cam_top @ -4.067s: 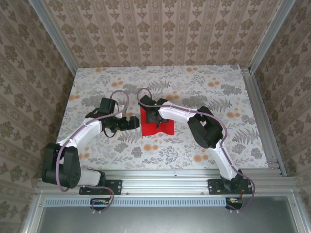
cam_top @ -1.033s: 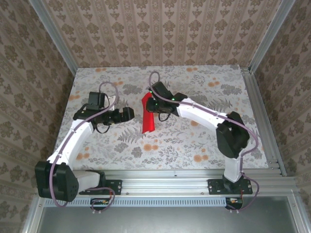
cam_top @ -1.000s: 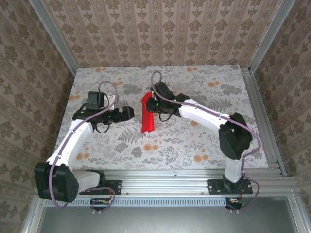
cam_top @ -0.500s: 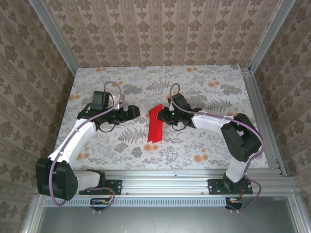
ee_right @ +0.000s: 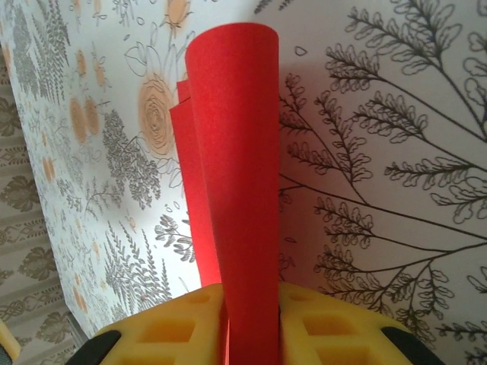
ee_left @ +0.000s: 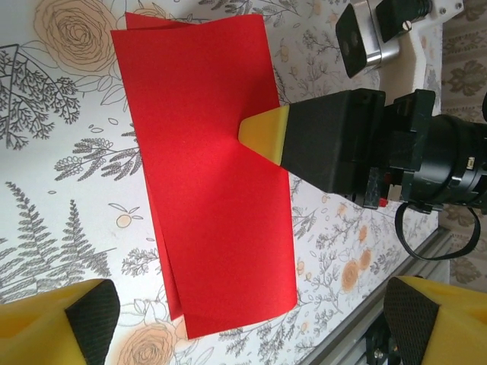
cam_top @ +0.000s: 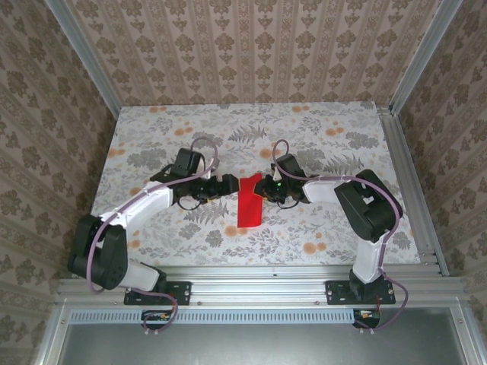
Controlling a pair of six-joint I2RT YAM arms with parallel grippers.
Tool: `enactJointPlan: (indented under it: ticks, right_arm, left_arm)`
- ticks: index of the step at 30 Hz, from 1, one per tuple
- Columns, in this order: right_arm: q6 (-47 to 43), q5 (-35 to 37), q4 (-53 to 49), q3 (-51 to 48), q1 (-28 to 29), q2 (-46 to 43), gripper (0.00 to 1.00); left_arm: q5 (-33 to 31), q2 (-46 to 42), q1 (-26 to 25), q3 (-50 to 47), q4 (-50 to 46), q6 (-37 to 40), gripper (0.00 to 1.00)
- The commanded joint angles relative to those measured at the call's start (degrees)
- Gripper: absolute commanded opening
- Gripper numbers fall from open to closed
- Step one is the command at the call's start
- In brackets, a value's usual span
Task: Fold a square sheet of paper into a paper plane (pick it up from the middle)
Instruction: Fold the square sheet of paper in half at the center of the table, then hold the square sheet of paper at the center of the table.
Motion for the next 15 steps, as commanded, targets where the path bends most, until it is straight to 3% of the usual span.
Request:
enactJointPlan:
  ticks: [1, 15]
  right_arm:
    - [-1.1, -0.9, 1.8, -1.1, -0.1, 1.0, 0.24]
    - [3.6, 1.6, 8.2, -5.3, -0.3, 0.0, 0.29]
  left_arm:
    - [-1.9, 0.8, -1.4, -1.6, 4.7, -3.1, 0.92]
    - [-5.2, 4.0, -4.1, -2.8, 6.6, -3.7, 0.81]
